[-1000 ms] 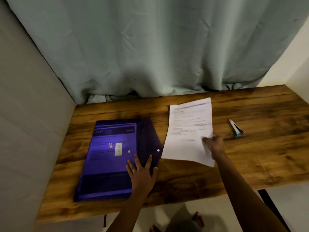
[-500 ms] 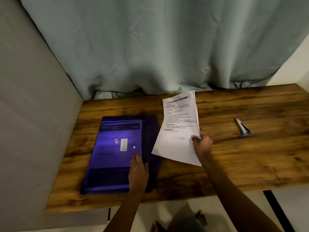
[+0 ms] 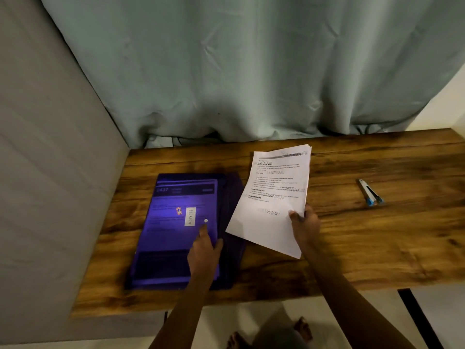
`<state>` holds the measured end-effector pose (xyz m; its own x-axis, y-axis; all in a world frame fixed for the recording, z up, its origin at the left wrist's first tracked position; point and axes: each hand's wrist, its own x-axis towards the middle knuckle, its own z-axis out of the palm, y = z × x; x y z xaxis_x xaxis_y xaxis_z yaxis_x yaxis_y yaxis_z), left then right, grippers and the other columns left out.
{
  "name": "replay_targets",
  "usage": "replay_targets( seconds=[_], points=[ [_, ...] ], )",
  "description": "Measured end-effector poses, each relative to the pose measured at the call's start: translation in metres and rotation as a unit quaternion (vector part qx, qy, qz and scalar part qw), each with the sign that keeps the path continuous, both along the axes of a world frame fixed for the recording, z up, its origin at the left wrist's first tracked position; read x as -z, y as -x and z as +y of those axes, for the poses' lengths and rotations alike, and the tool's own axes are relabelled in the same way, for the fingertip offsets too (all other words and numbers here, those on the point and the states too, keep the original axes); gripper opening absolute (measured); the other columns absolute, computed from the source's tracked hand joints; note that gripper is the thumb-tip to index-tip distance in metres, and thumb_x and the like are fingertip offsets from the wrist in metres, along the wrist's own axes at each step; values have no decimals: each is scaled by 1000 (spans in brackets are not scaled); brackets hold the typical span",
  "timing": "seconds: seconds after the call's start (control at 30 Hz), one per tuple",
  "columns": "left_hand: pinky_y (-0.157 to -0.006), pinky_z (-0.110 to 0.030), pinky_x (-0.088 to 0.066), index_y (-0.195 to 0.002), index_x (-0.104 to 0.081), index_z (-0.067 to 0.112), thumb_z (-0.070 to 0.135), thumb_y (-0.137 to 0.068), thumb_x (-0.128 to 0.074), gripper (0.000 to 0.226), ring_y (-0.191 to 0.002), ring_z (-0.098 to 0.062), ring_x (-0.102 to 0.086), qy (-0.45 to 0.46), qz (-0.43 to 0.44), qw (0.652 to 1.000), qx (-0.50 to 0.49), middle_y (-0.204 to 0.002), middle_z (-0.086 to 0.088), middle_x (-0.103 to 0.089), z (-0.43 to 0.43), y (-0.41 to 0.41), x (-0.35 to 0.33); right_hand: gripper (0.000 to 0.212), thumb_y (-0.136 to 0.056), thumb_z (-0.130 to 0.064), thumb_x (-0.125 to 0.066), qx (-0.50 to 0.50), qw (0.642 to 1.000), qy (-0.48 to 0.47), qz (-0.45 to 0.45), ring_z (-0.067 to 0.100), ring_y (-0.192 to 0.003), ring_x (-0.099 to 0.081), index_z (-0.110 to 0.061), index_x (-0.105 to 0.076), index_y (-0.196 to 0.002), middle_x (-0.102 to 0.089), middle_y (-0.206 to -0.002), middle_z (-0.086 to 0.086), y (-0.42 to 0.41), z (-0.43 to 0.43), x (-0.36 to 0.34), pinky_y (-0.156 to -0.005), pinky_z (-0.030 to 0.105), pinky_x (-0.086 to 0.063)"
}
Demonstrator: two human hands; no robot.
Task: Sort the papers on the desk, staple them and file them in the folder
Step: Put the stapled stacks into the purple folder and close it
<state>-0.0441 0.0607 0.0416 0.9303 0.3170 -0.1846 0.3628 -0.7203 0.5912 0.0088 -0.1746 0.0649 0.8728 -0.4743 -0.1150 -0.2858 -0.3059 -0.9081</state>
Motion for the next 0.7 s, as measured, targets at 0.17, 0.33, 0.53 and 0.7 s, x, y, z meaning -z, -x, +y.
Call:
replay_targets(
  seconds=[0.17,0.33,0.53,0.7],
  points=[
    [-97,-37,-45,-148,-18,11,26,-94,-57,68,-122,-28,-52,-43,40,998,33,-136,-13,-49,-5,-1,-2,32,-92,-9,-58,7,1000,-8,-1,34,-103,-59,4,-54,-121,-60,-120,20,2,1,0,-76,30,-45],
    [-94,-37,-46,-146,-23,8,19,-93,-58,64,-116,-29,-55,-13,30,999,19,-127,-15,-53,-4,-6,-6,32,-91,-11,-59,10,1000,0,-5,35,-102,-60,3,-55,-120,-62,-118,19,4,0,4,-77,34,-48],
    [-92,-35,-47,-145,-27,8,22,-94,-57,62,-115,-29,-54,-1,16,1000,19,-125,-15,-54,3,-7,-5,30,-89,-9,-59,17,999,-28,-5,29,-97,-60,-1,-58,-118,-64,-114,16,3,1,4,-78,35,-48],
    [-89,-34,-49,-146,-24,7,21,-99,-47,55,-111,-27,-58,-15,23,999,38,-123,-15,-55,6,-10,-6,30,-88,-7,-60,27,999,-36,-5,33,-98,-60,0,-58,-117,-64,-113,17,1,4,4,-77,33,-46]
  ],
)
